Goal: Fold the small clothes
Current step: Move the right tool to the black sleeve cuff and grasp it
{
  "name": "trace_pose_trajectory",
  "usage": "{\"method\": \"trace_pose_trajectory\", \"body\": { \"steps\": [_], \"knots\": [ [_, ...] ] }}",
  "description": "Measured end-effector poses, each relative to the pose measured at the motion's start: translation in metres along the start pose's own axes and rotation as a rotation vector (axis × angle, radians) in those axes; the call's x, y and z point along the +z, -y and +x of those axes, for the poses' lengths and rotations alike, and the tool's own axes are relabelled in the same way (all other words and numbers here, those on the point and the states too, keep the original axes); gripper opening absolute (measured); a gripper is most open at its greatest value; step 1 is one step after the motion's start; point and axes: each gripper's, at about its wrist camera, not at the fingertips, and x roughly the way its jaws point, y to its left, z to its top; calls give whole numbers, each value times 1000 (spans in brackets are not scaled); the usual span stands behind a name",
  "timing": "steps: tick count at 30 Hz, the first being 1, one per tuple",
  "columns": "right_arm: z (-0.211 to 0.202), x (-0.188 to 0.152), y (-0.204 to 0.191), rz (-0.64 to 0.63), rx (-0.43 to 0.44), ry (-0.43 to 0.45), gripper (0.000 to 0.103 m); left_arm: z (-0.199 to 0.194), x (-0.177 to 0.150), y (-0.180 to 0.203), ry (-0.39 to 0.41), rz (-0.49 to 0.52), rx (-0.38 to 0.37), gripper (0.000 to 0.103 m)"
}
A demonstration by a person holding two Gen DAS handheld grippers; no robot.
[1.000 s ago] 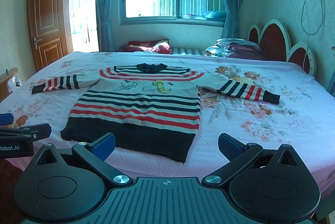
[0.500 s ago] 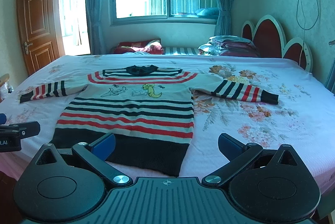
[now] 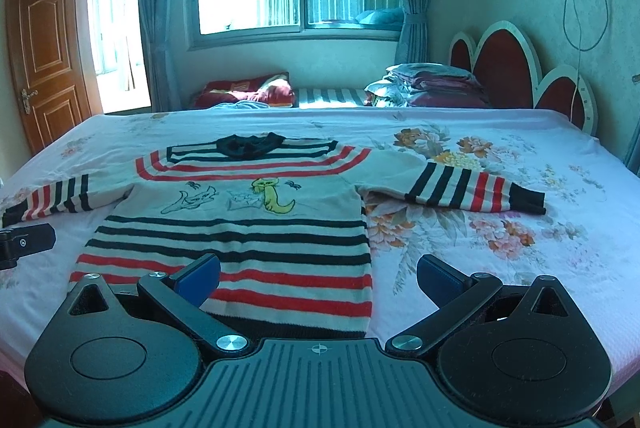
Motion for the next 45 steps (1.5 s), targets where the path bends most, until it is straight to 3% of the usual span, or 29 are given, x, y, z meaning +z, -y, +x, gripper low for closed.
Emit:
{"method": "trace_pose_trajectory", "body": {
  "steps": [5,13,20,28,30,31,36,40,45],
  "knots": [
    [25,22,-11,13,-4,13,103,24,21,-12,-13,14,-59,103],
    [56,45,-12,52,-33,28,103,60,38,-30,-11,18,-33,103],
    [82,50,29,133,-76,12,103,94,35,-16,-41,54,-96,102],
    [127,66,85,193,-121,26,102,147,47,6,-83,54,-75,102],
    [139,70,103,216,-135,32,81,163,53,18,-88,70,-68,102],
    [147,71,115,234,-146,22,63,173,55,26,-96,77,-64,102],
    [185,69,183,354,-193,-17,63,215,65,70,-125,110,-60,102],
    [212,62,242,470,-239,-51,42,247,67,106,-162,148,-60,102],
    [248,44,313,649,-291,-88,41,277,62,146,-208,208,-55,102]
  ]
}}
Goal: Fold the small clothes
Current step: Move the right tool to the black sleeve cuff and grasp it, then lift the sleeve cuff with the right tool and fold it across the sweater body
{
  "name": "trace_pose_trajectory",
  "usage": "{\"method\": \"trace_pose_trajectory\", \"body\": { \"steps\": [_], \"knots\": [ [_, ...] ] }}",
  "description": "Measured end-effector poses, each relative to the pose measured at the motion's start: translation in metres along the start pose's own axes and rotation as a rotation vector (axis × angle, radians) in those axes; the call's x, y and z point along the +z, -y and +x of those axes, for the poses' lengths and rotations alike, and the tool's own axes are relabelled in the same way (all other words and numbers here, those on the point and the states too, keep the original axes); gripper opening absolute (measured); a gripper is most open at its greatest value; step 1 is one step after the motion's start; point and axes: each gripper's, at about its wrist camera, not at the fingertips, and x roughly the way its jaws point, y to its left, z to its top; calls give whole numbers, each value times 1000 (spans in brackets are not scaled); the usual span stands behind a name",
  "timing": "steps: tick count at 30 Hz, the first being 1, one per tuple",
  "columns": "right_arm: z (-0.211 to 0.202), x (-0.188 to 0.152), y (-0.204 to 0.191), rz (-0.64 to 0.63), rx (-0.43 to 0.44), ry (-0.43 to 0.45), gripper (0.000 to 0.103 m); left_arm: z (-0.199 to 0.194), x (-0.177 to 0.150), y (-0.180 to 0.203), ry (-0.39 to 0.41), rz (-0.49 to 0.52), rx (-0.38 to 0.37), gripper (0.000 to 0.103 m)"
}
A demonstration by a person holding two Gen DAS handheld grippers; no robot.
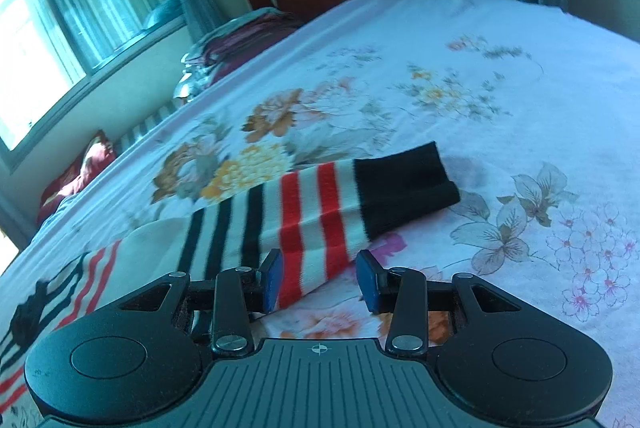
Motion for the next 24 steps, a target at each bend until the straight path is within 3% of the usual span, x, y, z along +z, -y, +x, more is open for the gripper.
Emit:
{"method": "trace_pose_trajectory", "body": {
  "steps": [5,10,11,13,16,20,24],
  "knots": [
    [35,11,41,141,-7,-51,41,22,8,26,-36,47,8,102],
    [43,13,43,115,19,-20,41,33,20,36,-42,52,17,102],
    [45,14,43,114,22,-15,38,34,22,37,-43,55,21,102],
    [50,15,42,82,11,-20,7,36,26,36,-43,51,30,102],
    [46,21,42,35,-13,27,6,34,31,27,-42,21,38,102],
    [60,27,18,-107,-99,-22,6,31,28,8,-79,20,50,102],
    [49,29,-19,-155,13,48,6,26,11,-30,-116,-37,68,102]
  ]
}}
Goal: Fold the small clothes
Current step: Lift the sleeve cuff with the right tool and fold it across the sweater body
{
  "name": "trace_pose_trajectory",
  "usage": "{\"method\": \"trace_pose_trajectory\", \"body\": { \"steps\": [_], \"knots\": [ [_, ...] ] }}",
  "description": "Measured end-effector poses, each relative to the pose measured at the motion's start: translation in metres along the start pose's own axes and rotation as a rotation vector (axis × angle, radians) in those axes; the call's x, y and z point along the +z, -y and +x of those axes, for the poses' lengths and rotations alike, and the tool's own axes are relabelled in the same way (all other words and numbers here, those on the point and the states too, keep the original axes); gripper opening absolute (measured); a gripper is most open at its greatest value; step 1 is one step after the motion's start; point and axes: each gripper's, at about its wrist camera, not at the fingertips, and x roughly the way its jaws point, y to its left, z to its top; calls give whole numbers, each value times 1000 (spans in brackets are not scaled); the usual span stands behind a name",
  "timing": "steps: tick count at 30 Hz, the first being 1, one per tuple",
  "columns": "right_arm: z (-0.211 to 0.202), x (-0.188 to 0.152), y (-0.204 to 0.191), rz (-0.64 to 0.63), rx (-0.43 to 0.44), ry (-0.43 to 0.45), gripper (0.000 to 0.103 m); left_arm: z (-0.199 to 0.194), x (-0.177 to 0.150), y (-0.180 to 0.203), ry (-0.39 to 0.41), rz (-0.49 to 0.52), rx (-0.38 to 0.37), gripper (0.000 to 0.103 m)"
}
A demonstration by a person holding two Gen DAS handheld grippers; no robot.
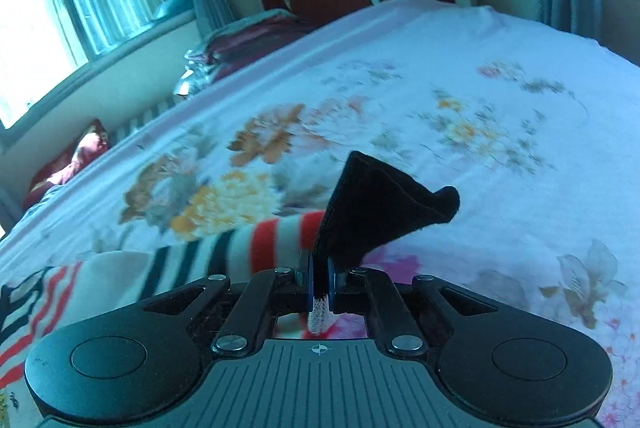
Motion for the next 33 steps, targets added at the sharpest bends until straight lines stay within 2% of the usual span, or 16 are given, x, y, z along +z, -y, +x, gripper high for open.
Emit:
{"method": "trace_pose_trajectory", "body": {
  "steps": [3,7,14,19,22,24,26,28,31,33],
  "knots": [
    [-4,-5,-52,-105,105,8,6,1,-11,-30,-14,-28,14,102],
    [-13,-31,-131,-248,245,-33,6,5,-19,-67,-20,-58,4,101],
    [-25,-104,-264,-495,410,-111,6,2,-24,-121,0,-115,-22,102],
    [-25,-158,-329,-630,495,-174,6,-3,-31,-152,23,-153,-57,102],
    [-15,-191,-352,-691,510,-232,6,-7,-32,-160,44,-140,-75,102],
    [-15,-203,-358,-719,513,-215,13,-8,-32,-164,47,-144,-96,102],
    [-21,-208,-361,-739,551,-224,46,-6,-31,-165,51,-153,-124,102],
    [-29,-207,-361,-742,573,-205,46,-1,-28,-162,50,-158,-159,102],
    [-45,-187,-343,-626,580,-154,25,11,-21,-147,54,-162,-245,101],
    [-52,-173,-326,-587,541,-102,22,23,-15,-133,42,-167,-305,101]
  ]
}}
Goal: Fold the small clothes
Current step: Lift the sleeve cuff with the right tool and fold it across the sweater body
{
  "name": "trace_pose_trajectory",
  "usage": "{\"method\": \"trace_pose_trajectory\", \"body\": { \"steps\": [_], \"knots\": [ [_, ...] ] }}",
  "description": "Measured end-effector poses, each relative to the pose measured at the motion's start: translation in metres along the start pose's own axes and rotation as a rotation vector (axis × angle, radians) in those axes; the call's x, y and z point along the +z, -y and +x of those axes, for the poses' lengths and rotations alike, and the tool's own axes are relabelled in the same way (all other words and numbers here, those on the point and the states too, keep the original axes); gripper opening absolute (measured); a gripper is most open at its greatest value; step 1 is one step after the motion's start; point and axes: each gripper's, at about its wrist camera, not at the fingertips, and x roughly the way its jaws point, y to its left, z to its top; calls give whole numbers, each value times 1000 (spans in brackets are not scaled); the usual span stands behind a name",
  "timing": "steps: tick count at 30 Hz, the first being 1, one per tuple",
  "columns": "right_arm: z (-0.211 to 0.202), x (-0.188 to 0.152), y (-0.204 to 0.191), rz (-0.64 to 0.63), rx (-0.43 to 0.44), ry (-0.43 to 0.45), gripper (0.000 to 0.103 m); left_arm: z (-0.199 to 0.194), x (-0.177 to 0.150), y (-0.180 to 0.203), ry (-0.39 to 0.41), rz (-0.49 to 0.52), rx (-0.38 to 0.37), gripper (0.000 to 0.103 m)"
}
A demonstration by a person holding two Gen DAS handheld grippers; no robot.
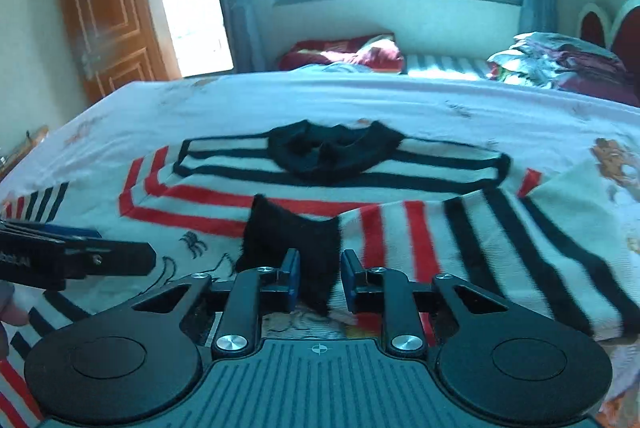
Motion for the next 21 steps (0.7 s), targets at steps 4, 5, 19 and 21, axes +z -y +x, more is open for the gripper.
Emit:
{"method": "trace_pose_trajectory", "body": {
  "steps": [4,5,19,21],
  "knots": [
    [-34,3,44,76,-130,69,20,35,10,22,-4,6,-73,101],
    [-44,4,57,110,-161,77,20,43,12,26,-4,8,-77,101],
    [-88,-51,155,434,-290,-30,21,81,28,36,-41,10,-116,6],
    [-78,-51,144,411,-260,-39,21,69,34,26,-13,0,-101,6]
  ]
}}
